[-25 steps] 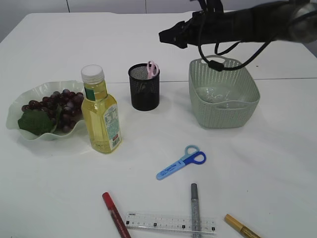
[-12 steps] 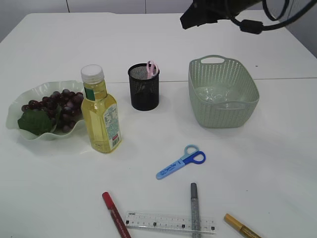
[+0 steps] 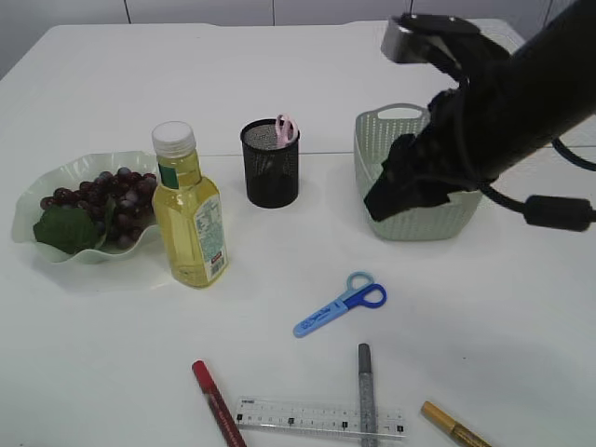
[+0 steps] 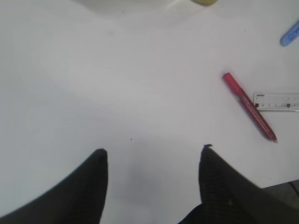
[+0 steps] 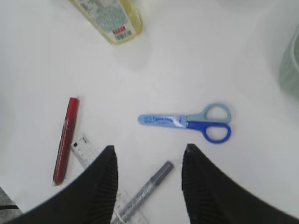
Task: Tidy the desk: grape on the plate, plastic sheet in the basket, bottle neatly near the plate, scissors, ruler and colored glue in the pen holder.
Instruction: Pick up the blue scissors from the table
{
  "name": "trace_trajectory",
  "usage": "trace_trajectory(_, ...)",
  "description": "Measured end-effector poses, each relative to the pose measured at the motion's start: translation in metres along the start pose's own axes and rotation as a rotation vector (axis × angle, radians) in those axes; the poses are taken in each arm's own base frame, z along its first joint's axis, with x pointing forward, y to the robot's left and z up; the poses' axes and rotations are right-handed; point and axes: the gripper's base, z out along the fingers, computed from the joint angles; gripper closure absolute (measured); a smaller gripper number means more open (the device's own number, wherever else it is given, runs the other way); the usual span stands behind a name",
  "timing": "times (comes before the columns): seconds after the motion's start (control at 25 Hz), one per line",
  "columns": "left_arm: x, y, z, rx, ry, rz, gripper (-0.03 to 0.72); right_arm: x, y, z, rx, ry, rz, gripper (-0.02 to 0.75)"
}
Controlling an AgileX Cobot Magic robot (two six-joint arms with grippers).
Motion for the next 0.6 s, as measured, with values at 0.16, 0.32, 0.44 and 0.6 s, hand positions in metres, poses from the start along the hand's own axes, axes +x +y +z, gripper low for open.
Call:
trace_trajectory(0.16,-0.001,0.0,0.0,0.0,-0.006,0.0,0.241,0.009,0.012,0.005,0.068,0.065,0.149,0.402)
trace_trajectory(0.32,-0.001,0.0,0.0,0.0,-0.009,0.0,0.243,0.007,0.024,0.01,0.104,0.047,0.428,0.402)
trace_trajectory(0.44,-0.001,0.0,0.0,-0.001,-0.012,0.001,0.246,0.007,0.027,0.016,0.107,0.05,0.583,0.402)
trace_trajectory(0.6,-0.002,0.0,0.0,-0.004,-0.019,0.002,0.249,-0.001,0.024,0.027,0.112,0.055,0.744,0.402)
